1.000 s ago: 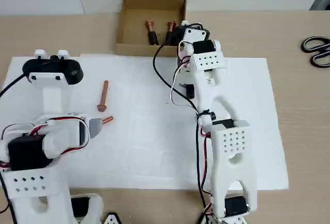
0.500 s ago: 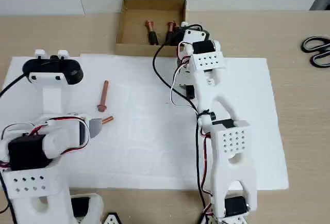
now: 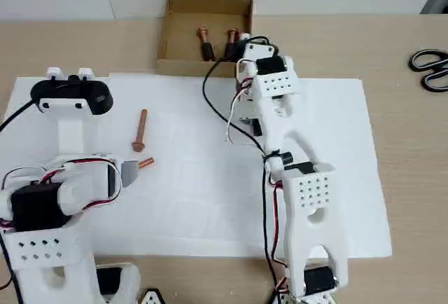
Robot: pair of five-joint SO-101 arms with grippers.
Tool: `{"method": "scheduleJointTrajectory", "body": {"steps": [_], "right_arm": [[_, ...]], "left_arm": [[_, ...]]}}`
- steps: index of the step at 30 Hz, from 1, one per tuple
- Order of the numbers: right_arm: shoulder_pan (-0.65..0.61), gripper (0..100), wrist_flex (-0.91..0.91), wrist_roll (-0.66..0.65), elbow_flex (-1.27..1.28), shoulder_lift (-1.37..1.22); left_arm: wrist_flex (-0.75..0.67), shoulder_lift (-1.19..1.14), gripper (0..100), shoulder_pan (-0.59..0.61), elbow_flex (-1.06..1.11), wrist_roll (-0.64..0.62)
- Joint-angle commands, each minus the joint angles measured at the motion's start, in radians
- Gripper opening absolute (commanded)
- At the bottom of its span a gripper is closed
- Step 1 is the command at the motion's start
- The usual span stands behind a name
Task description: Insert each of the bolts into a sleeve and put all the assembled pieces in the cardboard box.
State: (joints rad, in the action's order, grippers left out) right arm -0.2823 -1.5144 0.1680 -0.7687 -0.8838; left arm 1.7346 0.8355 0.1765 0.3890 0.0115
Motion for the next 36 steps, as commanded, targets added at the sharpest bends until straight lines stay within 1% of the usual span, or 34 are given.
{"method": "scheduleJointTrajectory", "body": {"steps": [1, 6, 7, 11, 17, 21, 28, 31, 33, 36], "right_arm": [[-0.004, 19.9, -0.027, 0.011, 0.011, -0.042], [0.001, 19.5, -0.027, 0.011, 0.009, -0.047], [0.001, 18.0, -0.027, 0.009, 0.009, -0.047], [0.002, 6.5, -0.025, 0.006, 0.006, -0.047], [0.028, 6.0, -0.027, 0.005, 0.005, -0.031], [0.051, 6.1, -0.045, 0.005, 0.005, 0.065], [0.085, 6.0, -0.133, 0.005, 0.006, 0.338], [0.110, 5.5, -0.140, 0.005, 0.009, 0.430], [0.116, 3.2, -0.140, -0.008, 0.009, 0.469], [0.108, 0.2, -0.154, -0.114, 0.012, 0.501]], "left_arm": [[0.012, 0.011, 25, 0.005, -0.004, 0.006], [0.012, 0.011, 25, 0.005, -0.004, 0.006], [0.012, 0.011, 25, 0.005, -0.004, 0.006], [0.012, 0.011, 25, 0.005, -0.004, 0.006], [0.012, 0.011, 25, 0.005, -0.004, 0.006], [0.012, 0.008, 25, 0.005, -0.004, 0.006], [0.012, -0.009, 25, 0.005, -0.005, 0.003], [0.012, -0.101, 25, 0.005, -0.028, 0.003], [0.012, -0.196, 25, 0.005, -0.076, 0.003], [0.011, -0.351, 25, -0.002, -0.179, 0.006]]}}
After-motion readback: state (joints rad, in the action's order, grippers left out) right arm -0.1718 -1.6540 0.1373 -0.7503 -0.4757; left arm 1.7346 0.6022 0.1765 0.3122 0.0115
